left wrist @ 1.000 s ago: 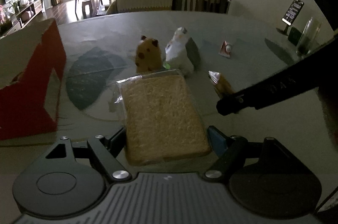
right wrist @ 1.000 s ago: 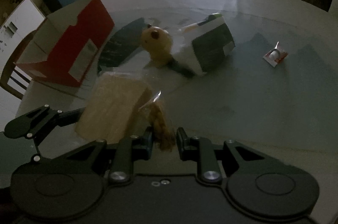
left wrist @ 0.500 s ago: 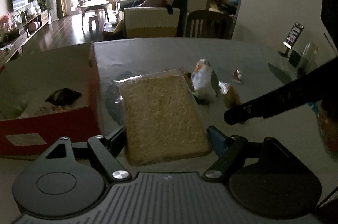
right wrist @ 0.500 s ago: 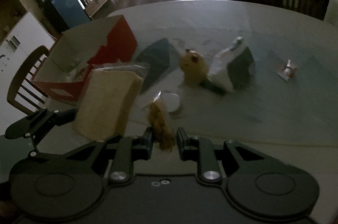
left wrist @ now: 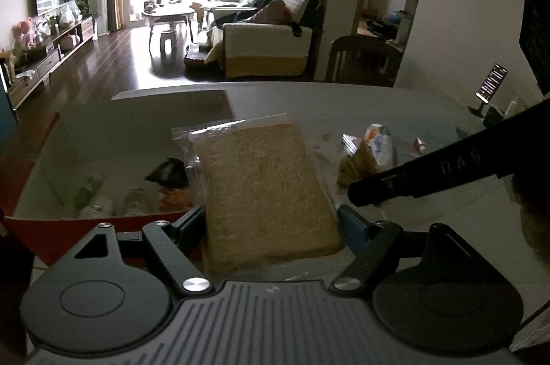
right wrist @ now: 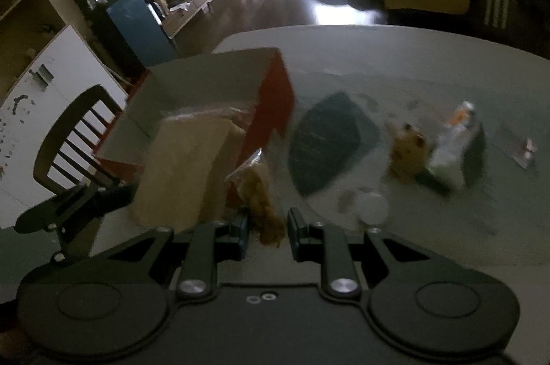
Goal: Organize objects
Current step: 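Carry bread in left tool and snack packet in right tool over box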
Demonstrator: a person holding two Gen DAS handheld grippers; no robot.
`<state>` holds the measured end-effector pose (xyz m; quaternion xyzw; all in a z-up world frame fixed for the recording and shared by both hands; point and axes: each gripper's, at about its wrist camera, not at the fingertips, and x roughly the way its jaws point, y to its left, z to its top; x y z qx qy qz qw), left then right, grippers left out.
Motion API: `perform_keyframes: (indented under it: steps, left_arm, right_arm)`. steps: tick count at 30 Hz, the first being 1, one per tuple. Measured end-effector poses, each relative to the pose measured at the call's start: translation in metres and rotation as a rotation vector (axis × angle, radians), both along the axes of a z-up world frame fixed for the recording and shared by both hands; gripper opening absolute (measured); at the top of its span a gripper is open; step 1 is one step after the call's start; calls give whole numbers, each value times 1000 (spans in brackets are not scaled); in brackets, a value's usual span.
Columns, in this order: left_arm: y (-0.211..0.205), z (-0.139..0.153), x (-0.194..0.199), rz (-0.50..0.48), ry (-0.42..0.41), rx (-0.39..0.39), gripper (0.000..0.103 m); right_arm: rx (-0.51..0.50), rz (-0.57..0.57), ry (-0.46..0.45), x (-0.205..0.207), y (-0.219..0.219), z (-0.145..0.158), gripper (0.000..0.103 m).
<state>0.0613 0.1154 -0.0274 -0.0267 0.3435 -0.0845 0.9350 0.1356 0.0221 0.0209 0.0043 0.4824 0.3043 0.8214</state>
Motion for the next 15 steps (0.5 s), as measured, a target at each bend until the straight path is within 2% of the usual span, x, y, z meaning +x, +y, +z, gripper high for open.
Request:
perform_keyframes:
  steps: [7,15]
  left_arm:
    - [45,6,10,11,3,44,82]
    - [99,8,33,17,25,70,82]
  right_arm:
    - [-10,43,-1,8,55,3,22]
    - [-65,71,-24,17,114,2,22]
